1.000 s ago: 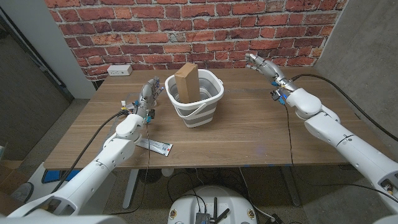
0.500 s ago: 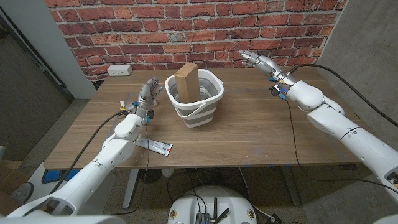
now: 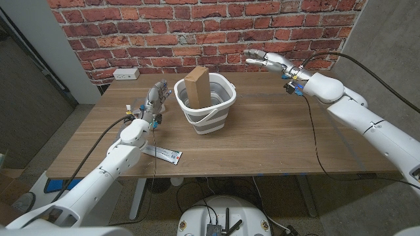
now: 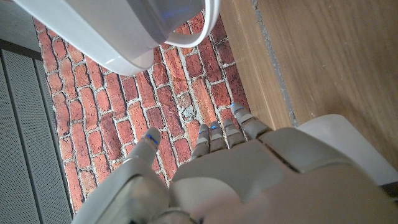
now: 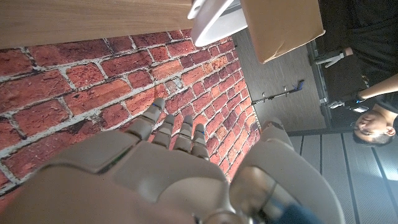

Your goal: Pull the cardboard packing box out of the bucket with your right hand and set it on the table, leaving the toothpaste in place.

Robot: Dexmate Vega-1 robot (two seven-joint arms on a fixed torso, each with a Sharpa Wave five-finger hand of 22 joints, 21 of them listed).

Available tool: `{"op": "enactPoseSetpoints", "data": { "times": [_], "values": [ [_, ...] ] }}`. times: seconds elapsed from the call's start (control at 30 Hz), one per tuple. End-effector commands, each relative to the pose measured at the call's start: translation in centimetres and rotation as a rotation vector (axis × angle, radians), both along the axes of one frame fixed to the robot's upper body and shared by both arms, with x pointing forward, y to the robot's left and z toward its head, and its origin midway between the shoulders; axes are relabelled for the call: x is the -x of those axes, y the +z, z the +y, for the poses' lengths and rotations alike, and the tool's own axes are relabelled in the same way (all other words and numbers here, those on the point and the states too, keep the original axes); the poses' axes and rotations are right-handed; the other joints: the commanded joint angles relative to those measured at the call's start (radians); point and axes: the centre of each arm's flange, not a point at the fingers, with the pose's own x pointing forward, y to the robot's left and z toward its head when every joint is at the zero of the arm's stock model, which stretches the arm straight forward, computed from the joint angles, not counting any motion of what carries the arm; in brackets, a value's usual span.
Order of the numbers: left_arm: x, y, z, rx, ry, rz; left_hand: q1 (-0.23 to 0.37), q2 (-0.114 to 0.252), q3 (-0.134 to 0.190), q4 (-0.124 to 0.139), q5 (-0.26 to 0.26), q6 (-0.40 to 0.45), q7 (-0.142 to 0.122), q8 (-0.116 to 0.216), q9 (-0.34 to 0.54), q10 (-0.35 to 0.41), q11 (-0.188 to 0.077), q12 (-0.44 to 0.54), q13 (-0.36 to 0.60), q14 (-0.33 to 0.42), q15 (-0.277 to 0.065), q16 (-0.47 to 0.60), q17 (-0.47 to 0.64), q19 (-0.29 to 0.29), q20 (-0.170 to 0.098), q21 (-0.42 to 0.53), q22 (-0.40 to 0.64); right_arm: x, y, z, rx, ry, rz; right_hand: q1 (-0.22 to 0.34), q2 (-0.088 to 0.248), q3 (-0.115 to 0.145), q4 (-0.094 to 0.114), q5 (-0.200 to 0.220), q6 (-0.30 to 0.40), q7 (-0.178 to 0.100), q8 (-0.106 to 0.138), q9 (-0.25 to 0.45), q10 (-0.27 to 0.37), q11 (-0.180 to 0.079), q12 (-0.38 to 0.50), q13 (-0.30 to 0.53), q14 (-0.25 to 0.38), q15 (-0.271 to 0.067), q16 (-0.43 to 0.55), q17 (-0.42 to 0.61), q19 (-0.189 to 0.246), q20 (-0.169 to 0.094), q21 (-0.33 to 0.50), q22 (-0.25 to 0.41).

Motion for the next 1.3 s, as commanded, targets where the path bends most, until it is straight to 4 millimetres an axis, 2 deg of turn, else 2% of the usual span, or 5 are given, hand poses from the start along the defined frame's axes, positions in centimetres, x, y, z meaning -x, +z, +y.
{"op": "enactPoseSetpoints", "data": {
  "times": [0.03, 0.4, 0.67, 0.93, 1.3],
  "values": [
    [0.0, -0.3, -0.2, -0.001, -0.001, 0.008, 0.008, 0.056, 0.003, -0.007, 0.001, 0.007, -0.003, 0.005, 0.005, 0.009, -0.002, 0.000, 0.004, 0.007, 0.000, -0.002, 0.001, 0.008, -0.045, 0.000, 0.003, 0.6, 2.2, 0.9, 0.134, -0.016, -0.084, 0.022, 0.001, 0.007, -0.018, -0.007, -0.006, -0.004, 0.006, 0.002, -0.001, -0.008, 0.006, 0.001, -0.002, -0.009, 0.005, -0.001, 0.002, -0.010, 0.009, 0.004],
    [-0.1, -1.0, -0.4, 0.010, -0.003, 0.017, 0.008, 0.056, 0.006, -0.011, 0.000, 0.013, -0.003, 0.006, 0.005, 0.013, -0.003, 0.000, 0.004, 0.011, 0.001, -0.002, 0.001, 0.009, -0.045, 0.000, 0.003, 0.7, 3.1, 2.8, 0.272, -0.050, -0.159, 0.068, 0.009, 0.031, -0.049, -0.003, 0.003, -0.027, 0.013, 0.002, 0.005, -0.018, 0.010, 0.001, 0.013, -0.020, 0.012, -0.013, 0.005, -0.017, 0.011, 0.003],
    [0.0, -1.1, -0.3, 0.008, 0.003, 0.025, 0.007, 0.057, 0.008, -0.013, 0.000, 0.014, -0.003, 0.005, 0.005, 0.015, -0.007, -0.001, 0.004, 0.012, 0.002, -0.002, 0.001, 0.009, -0.045, 0.000, 0.003, 1.6, 3.9, 4.1, 0.359, -0.077, -0.220, 0.130, 0.013, 0.060, -0.074, 0.012, 0.017, -0.025, 0.022, 0.005, 0.020, -0.023, 0.017, 0.002, 0.028, -0.020, 0.018, -0.024, 0.015, 0.004, 0.014, 0.003],
    [0.0, -0.9, -0.2, 0.006, 0.000, 0.015, 0.007, 0.058, 0.010, -0.014, 0.000, 0.016, -0.005, 0.005, 0.005, 0.015, -0.005, -0.002, 0.004, 0.014, 0.000, -0.002, 0.001, 0.010, -0.045, 0.000, 0.004, 2.4, 4.7, 5.2, 0.431, -0.089, -0.241, 0.171, 0.008, 0.077, -0.081, 0.024, 0.002, -0.034, 0.018, 0.006, 0.019, -0.026, 0.016, 0.003, 0.032, -0.018, 0.019, -0.031, 0.013, 0.016, 0.012, 0.003],
    [-0.1, -0.6, 0.0, -0.002, -0.007, 0.013, 0.005, 0.059, 0.012, -0.015, 0.000, 0.019, -0.004, 0.005, 0.005, 0.016, -0.002, -0.002, 0.004, 0.014, 0.002, -0.003, 0.002, 0.009, -0.045, 0.000, 0.004, 3.6, 6.3, 7.4, 0.544, -0.082, -0.304, 0.215, -0.015, 0.092, -0.077, 0.041, -0.043, -0.072, 0.008, 0.008, -0.006, -0.035, 0.009, 0.005, 0.022, 0.002, 0.018, -0.040, -0.005, 0.064, 0.008, 0.004]
  ]
}}
